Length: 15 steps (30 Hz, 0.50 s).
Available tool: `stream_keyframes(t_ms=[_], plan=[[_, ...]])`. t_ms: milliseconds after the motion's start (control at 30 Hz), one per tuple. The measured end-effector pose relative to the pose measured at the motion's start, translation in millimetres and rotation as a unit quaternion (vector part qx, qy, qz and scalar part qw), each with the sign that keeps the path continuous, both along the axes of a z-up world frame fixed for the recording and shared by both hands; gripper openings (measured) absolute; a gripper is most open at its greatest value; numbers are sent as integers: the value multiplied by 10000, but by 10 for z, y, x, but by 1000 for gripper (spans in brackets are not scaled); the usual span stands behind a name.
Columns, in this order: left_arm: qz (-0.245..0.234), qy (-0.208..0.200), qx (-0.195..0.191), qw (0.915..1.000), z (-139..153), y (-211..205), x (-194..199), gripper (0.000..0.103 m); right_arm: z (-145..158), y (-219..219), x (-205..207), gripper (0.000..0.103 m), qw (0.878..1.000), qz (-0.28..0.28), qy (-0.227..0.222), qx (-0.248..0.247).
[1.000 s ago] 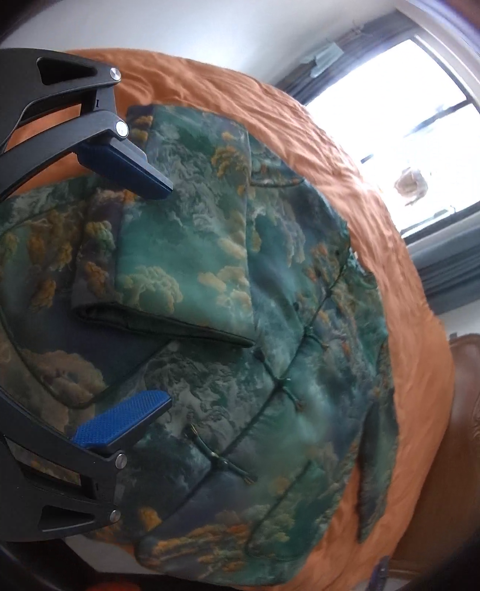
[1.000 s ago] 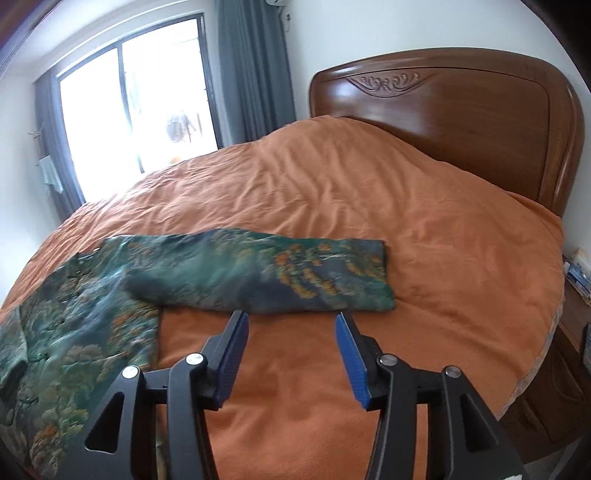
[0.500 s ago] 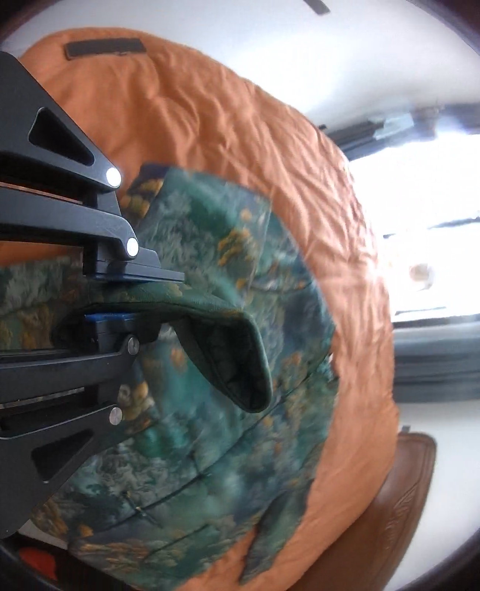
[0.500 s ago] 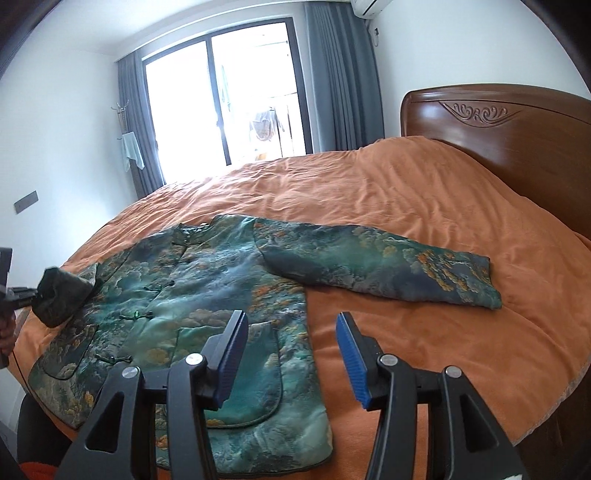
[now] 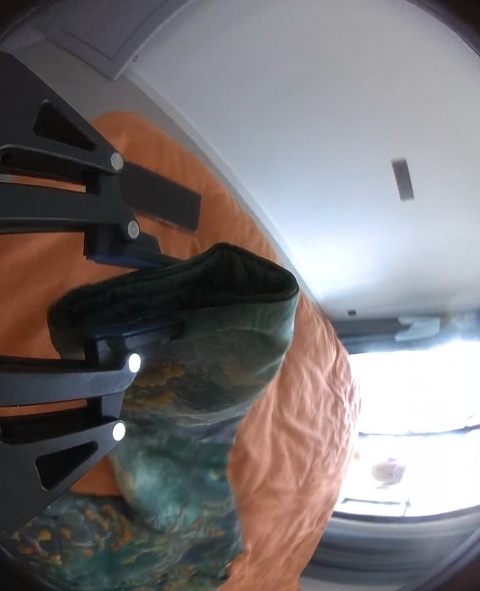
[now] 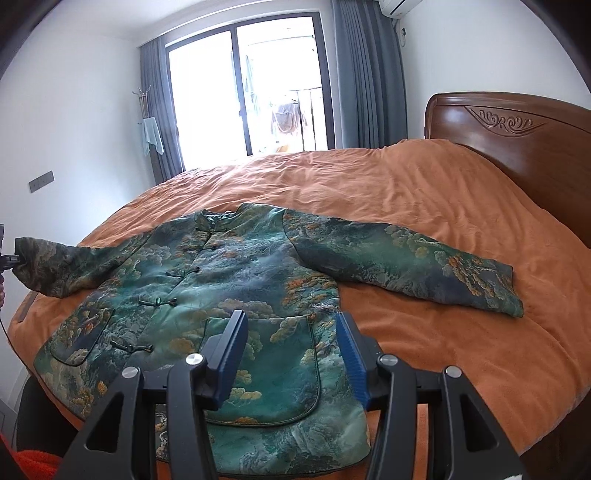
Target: Fold large clothes
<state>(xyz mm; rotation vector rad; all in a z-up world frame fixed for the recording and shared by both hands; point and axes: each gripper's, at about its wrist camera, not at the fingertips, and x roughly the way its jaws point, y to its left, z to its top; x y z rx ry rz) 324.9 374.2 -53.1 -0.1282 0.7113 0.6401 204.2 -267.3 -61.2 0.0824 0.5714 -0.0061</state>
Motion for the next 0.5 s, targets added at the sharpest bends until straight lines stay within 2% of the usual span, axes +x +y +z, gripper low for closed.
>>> stream_keyframes(t_ms=[67,167,267,300,367,433,500], plan=[[353,-94,-47,9993,-23,127,-69,40,-1,-35,-2,51,10000,-53,18,-67],[354,-120,-241,9990,-68,122,-156,44,-39,-129,14,59,9998,-116,120,-128],[-287,-37,-455,9985,-143,-214,-245,59,-128,-297,66,64,9993,-47,349,-100],[-652,5,-598,9961,-193,-389,-274,68,-169,-359,93,65,9989,-16,463,-81],[-1471,157,-981,9841,-308,-676,-342,76,-275,-482,166,66,9972,127,731,26],[-2266,438,-1325,9639,-505,-1105,-389,80,-420,-603,262,66,9927,400,1095,296],[-2833,697,-1593,9431,-701,-1492,-425,82,-582,-713,345,66,9859,596,1420,662]])
